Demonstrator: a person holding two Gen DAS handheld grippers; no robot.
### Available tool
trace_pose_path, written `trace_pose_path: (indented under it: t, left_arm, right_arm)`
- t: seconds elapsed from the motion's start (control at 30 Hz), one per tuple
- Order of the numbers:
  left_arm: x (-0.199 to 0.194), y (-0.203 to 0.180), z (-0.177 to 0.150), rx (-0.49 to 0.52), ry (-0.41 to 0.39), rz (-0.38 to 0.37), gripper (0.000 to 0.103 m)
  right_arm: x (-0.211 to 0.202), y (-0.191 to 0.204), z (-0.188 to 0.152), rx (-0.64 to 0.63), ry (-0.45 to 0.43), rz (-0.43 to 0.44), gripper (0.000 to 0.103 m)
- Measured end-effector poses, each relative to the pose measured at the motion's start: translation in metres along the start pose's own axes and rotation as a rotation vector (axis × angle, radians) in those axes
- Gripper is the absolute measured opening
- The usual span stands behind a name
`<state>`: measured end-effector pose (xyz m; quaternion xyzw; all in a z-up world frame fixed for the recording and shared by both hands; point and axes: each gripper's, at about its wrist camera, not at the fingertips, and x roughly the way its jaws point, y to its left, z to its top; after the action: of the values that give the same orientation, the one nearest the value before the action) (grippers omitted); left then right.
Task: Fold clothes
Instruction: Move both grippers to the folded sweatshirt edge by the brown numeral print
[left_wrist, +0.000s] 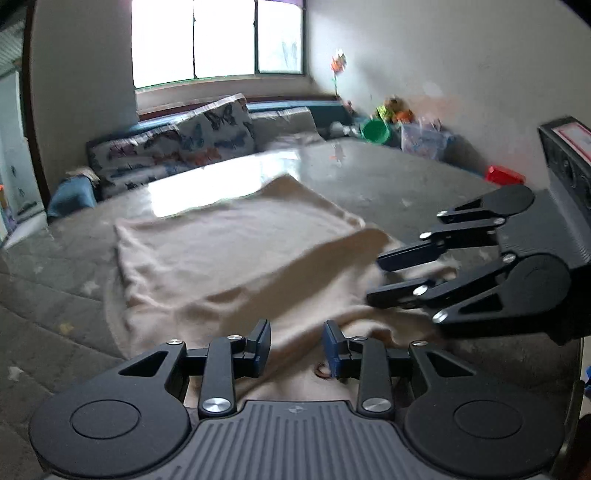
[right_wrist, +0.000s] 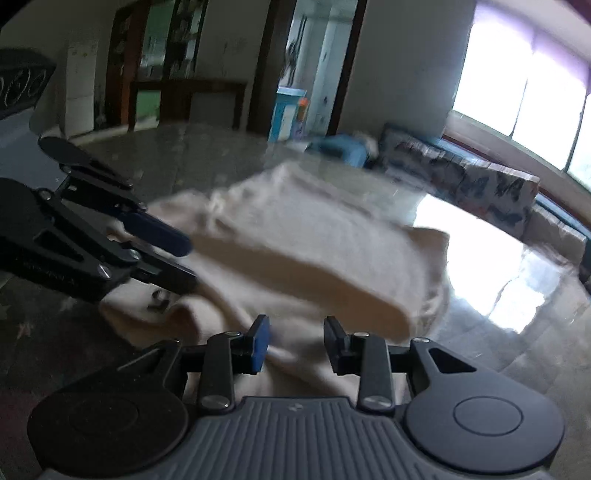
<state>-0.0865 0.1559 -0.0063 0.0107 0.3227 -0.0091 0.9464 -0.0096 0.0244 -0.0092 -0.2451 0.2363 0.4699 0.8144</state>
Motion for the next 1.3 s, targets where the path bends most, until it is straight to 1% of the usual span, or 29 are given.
trace_pose_path:
  t: [0.1,0.17,0.23,0.27,0.3,0.37,0.4,0.5,0.53,0.6,0.67,0.77,0.83,0.87,0.93,0.97,1.07,1.17,1.3]
  left_arm:
    - [-0.009,-0.001,-0.005,0.026,0.002,-0.007,0.034]
    - [-0.020,0.002,-0.007,0.024,-0.009,-0.032,0.034]
    - [-0.033,0.003,-0.010,0.048,-0.017,-0.053,0.036]
    - [-0.038,0.002,-0.012,0.068,-0.018,-0.062,0.039]
    - [-0.043,-0.001,-0.015,0.096,-0.017,-0.069,0.046]
    - [-0.048,-0.007,-0.020,0.157,-0.013,-0.069,0.054]
    - [-0.050,-0.012,-0.024,0.190,-0.012,-0.067,0.055]
    - [-0.047,-0.024,-0.032,0.267,0.003,-0.066,0.055]
    - [-0.046,-0.027,-0.035,0.286,0.007,-0.064,0.055]
    - [-0.042,-0.032,-0.039,0.323,0.014,-0.058,0.055]
    - [-0.042,-0.035,-0.041,0.348,0.004,-0.048,0.055]
    - [-0.041,-0.038,-0.042,0.384,-0.009,-0.035,0.055]
    - [-0.040,-0.039,-0.042,0.398,-0.019,-0.034,0.049]
    - [-0.039,-0.040,-0.042,0.402,-0.021,-0.034,0.038]
    - [-0.036,-0.041,-0.042,0.410,-0.030,-0.026,0.029]
    - [-0.035,-0.041,-0.042,0.415,-0.033,-0.019,0.021]
    - [-0.034,-0.040,-0.041,0.409,-0.056,-0.018,0.011]
    - [-0.035,-0.039,-0.037,0.402,-0.083,-0.005,0.009]
    - [-0.035,-0.030,-0.025,0.355,-0.111,0.003,0.008]
  right_arm:
    - [-0.009,-0.003,-0.001,-0.007,-0.004,0.007,0.033]
    - [-0.021,-0.009,-0.002,0.016,-0.012,0.029,0.033]
    - [-0.030,-0.011,-0.005,0.011,-0.006,0.043,0.034]
    - [-0.034,-0.011,-0.007,0.005,-0.002,0.047,0.035]
    - [-0.037,-0.011,-0.008,-0.002,0.002,0.052,0.038]
    - [-0.045,-0.011,-0.011,-0.014,0.010,0.061,0.039]
    - [-0.049,-0.011,-0.013,-0.021,0.015,0.066,0.039]
    - [-0.059,-0.009,-0.017,-0.044,0.026,0.079,0.048]
    - [-0.060,-0.007,-0.019,-0.062,0.029,0.081,0.049]
    - [-0.060,-0.002,-0.022,-0.099,0.037,0.078,0.050]
    - [-0.059,0.002,-0.025,-0.127,0.046,0.069,0.051]
    - [-0.055,0.005,-0.028,-0.129,0.047,0.071,0.051]
    - [-0.053,0.007,-0.028,-0.134,0.044,0.078,0.051]
    - [-0.053,0.007,-0.028,-0.137,0.043,0.080,0.051]
    - [-0.052,0.008,-0.029,-0.141,0.043,0.084,0.051]
    - [-0.051,0.009,-0.029,-0.144,0.042,0.085,0.051]
    - [-0.050,0.011,-0.030,-0.151,0.042,0.090,0.051]
    - [-0.050,0.012,-0.031,-0.159,0.038,0.090,0.051]
    - [-0.048,0.013,-0.031,-0.183,0.024,0.072,0.053]
